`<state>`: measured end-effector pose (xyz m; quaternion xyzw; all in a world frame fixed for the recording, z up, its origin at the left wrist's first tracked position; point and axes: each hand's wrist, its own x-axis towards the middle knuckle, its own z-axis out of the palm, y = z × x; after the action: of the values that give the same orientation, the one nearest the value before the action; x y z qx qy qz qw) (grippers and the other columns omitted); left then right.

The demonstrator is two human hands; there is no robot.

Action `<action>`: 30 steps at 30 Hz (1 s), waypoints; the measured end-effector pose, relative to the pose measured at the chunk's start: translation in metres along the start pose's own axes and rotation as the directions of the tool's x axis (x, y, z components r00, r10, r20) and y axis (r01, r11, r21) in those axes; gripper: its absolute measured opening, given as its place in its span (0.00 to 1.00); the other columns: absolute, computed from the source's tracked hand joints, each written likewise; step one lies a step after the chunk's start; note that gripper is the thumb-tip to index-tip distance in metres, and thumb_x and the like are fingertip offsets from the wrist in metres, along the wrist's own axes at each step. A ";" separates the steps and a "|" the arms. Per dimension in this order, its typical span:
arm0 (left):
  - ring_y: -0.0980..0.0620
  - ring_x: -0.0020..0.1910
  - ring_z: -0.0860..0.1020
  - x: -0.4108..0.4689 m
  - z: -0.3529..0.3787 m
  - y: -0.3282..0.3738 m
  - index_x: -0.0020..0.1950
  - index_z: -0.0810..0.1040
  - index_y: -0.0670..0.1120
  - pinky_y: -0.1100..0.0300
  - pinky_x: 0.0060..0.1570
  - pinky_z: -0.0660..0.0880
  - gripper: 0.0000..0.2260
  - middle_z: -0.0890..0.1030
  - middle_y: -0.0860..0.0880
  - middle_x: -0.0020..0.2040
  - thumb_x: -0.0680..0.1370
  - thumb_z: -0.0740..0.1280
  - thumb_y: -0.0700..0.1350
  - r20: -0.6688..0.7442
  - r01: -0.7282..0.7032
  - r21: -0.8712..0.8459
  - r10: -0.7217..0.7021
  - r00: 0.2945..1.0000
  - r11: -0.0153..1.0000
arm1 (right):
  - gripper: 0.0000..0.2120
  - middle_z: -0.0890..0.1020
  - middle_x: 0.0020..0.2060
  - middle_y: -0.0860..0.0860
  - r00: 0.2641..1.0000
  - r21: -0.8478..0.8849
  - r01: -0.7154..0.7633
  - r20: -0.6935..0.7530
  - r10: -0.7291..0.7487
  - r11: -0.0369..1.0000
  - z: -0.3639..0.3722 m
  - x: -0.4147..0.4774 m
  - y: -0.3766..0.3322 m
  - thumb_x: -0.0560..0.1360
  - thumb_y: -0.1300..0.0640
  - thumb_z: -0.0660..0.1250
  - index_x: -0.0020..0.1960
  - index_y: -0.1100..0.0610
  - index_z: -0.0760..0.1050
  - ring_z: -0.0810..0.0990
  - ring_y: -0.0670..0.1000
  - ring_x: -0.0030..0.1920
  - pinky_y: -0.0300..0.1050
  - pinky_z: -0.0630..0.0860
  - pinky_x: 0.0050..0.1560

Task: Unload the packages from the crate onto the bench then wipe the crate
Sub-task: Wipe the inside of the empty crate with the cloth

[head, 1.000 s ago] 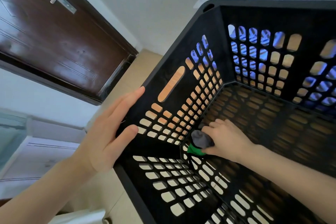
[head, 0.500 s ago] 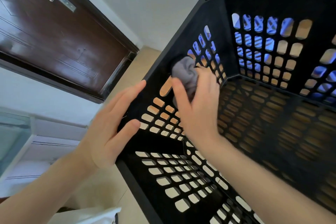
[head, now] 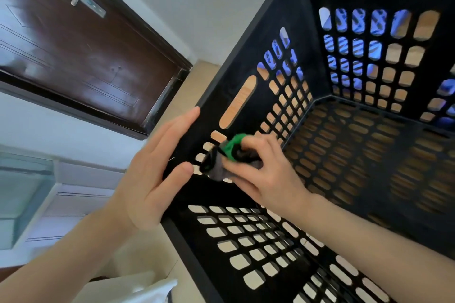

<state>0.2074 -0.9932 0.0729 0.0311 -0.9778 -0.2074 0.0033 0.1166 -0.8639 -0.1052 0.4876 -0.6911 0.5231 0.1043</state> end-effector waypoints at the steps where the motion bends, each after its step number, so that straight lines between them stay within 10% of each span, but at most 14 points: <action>1: 0.46 0.69 0.71 0.000 0.000 0.000 0.78 0.59 0.45 0.60 0.65 0.67 0.27 0.71 0.51 0.71 0.79 0.56 0.50 0.005 0.006 -0.006 -0.006 1.000 1.000 | 0.12 0.74 0.56 0.57 0.998 0.002 0.024 0.057 -0.024 1.000 0.002 -0.006 0.002 0.76 0.55 0.70 0.58 0.55 0.80 0.70 0.56 0.57 0.49 0.75 0.52; 5: 0.45 0.69 0.71 -0.001 0.000 0.000 0.78 0.59 0.47 0.48 0.64 0.71 0.28 0.71 0.50 0.71 0.79 0.57 0.50 0.005 0.021 -0.002 -0.021 1.000 1.000 | 0.09 0.72 0.50 0.55 1.000 0.051 -0.003 0.012 0.002 0.999 -0.009 0.006 0.003 0.74 0.59 0.71 0.54 0.58 0.81 0.70 0.54 0.51 0.45 0.75 0.49; 10: 0.46 0.70 0.70 0.002 0.000 0.002 0.77 0.61 0.43 0.56 0.67 0.67 0.27 0.71 0.51 0.71 0.79 0.56 0.49 0.005 -0.012 -0.001 0.012 1.000 1.000 | 0.14 0.72 0.53 0.57 0.941 0.127 -0.135 -0.295 0.167 0.983 -0.032 0.040 -0.019 0.75 0.59 0.70 0.60 0.58 0.80 0.72 0.56 0.52 0.43 0.73 0.50; 20: 0.46 0.68 0.71 0.001 0.001 0.001 0.78 0.60 0.45 0.59 0.64 0.68 0.27 0.71 0.52 0.70 0.78 0.55 0.50 0.005 0.004 -0.039 -0.004 1.000 0.999 | 0.10 0.76 0.54 0.57 0.993 0.049 -0.007 0.115 0.002 0.999 0.008 -0.008 0.003 0.75 0.57 0.66 0.55 0.56 0.76 0.72 0.55 0.55 0.52 0.78 0.47; 26: 0.46 0.71 0.70 0.001 -0.001 -0.003 0.78 0.59 0.44 0.57 0.68 0.66 0.27 0.70 0.50 0.72 0.79 0.56 0.48 0.001 -0.010 -0.019 0.010 1.000 1.000 | 0.09 0.77 0.51 0.60 0.986 0.192 -0.065 -0.138 0.093 0.979 -0.014 0.031 -0.039 0.75 0.60 0.69 0.54 0.60 0.81 0.74 0.56 0.49 0.45 0.72 0.47; 30: 0.45 0.68 0.72 -0.001 0.000 -0.002 0.78 0.59 0.46 0.59 0.64 0.68 0.26 0.72 0.51 0.70 0.79 0.55 0.49 -0.006 -0.007 -0.008 0.007 1.000 1.000 | 0.08 0.78 0.51 0.57 0.999 0.107 0.037 0.013 -0.038 0.994 0.013 0.003 -0.025 0.75 0.58 0.67 0.53 0.57 0.78 0.74 0.56 0.52 0.47 0.76 0.50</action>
<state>0.2084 -0.9953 0.0721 0.0283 -0.9770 -0.2113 0.0072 0.1395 -0.8757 -0.0932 0.5092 -0.6538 0.5535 0.0828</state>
